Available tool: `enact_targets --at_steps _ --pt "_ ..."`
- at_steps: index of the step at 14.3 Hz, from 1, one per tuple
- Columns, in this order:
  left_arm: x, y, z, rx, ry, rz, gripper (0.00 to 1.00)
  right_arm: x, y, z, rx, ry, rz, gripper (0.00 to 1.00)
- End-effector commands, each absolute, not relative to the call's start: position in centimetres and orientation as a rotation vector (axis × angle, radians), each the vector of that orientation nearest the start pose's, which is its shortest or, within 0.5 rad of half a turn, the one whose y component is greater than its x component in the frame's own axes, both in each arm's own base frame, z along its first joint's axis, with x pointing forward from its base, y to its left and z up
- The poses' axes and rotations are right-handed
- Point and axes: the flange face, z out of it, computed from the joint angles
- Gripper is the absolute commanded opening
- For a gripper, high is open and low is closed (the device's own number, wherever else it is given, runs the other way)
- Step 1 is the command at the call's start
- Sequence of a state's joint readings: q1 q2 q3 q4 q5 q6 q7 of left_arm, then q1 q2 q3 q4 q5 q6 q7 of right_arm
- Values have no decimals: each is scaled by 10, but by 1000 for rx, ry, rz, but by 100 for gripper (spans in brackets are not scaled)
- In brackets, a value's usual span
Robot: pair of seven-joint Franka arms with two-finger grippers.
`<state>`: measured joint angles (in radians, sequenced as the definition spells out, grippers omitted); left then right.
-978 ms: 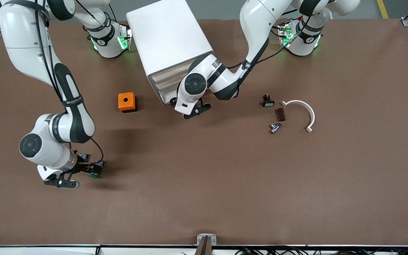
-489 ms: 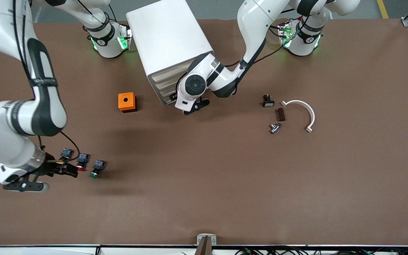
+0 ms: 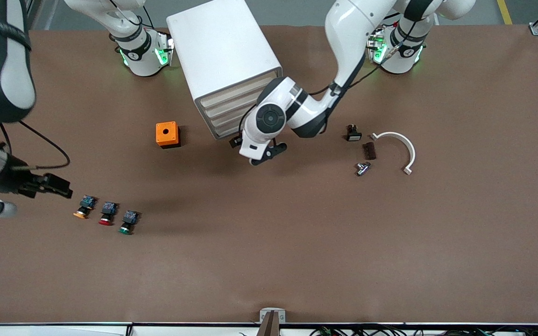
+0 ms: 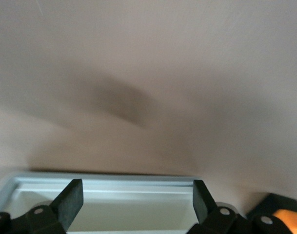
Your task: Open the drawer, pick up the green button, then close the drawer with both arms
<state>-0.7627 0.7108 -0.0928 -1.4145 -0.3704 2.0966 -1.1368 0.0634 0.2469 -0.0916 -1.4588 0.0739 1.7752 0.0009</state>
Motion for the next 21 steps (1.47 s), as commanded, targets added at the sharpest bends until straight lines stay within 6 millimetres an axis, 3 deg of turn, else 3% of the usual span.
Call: enact_targets --at_steps 1,2,4,5,6,9,13,17,20,21 --pt "524 -487 382 -3276 -733 423 99 610 -11 590 -3094 54 -90 100" --pt "540 -462 414 -3317 -715 376 99 600 -11 604 -3092 52 -90 100" --pt "562 -405 465 -3360 -520 271 99 581 -10 630 -3100 60 -112 100" --pt "582 -364 486 -3372 -474 192 99 572 -11 638 -3108 88 -105 100" --pt "593 -331 503 -3380 -475 159 99 564 -14 641 -3109 95 -103 100" --pt "605 -260 542 -3343 -412 53 99 540 -17 646 -3112 98 -112 100" --pt "618 -182 545 -3306 -233 84 99 524 -17 638 -3110 98 -100 100" --pt "615 -149 539 -3196 -86 78 99 526 -20 636 -3177 85 -97 100" --pt "616 -136 529 -3157 -68 93 99 527 -19 643 -3176 86 -126 100" --pt "618 -124 532 -3143 -72 79 99 527 -17 643 -3171 81 -127 100"
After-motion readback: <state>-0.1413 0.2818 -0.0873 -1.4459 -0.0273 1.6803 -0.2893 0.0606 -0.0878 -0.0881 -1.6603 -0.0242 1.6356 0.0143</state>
